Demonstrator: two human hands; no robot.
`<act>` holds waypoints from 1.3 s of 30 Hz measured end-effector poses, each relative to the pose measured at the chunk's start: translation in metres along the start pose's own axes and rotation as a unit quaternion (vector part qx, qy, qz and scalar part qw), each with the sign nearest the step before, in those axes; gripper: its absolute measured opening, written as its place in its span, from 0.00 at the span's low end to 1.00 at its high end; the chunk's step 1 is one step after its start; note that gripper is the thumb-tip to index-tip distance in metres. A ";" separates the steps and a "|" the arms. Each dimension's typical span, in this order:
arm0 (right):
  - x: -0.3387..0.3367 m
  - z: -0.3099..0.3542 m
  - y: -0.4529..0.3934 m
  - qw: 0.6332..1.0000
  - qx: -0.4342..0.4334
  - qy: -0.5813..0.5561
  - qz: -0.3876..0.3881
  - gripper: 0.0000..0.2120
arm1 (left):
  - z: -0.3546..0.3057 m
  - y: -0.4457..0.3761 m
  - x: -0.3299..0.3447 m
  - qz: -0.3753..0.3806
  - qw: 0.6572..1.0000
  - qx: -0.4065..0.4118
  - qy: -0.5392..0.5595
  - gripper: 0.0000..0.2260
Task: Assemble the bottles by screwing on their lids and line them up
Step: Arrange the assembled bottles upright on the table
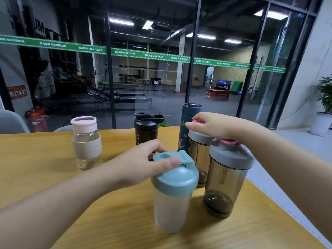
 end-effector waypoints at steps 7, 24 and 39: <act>0.001 -0.002 0.000 1.000 0.007 -0.022 -0.006 0.28 | 0.024 -0.046 -0.031 -0.226 0.973 0.027 -0.025 0.15; 0.004 -0.005 -0.003 0.999 0.015 -0.035 -0.002 0.27 | 0.076 -0.150 -0.025 -0.133 0.935 -0.085 -0.317 0.44; 0.001 -0.003 0.000 0.999 0.014 -0.043 -0.004 0.22 | 0.058 -0.131 -0.021 -0.194 0.946 0.005 -0.260 0.29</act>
Point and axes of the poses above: each hand's wrist, its own y-axis away from the middle knuckle, its own x-axis out of the palm, z = x × y, the point moved 5 cm from there along -y, towards the middle knuckle, and after that the axes turned 8 degrees about -z, right-handed, at the moved point
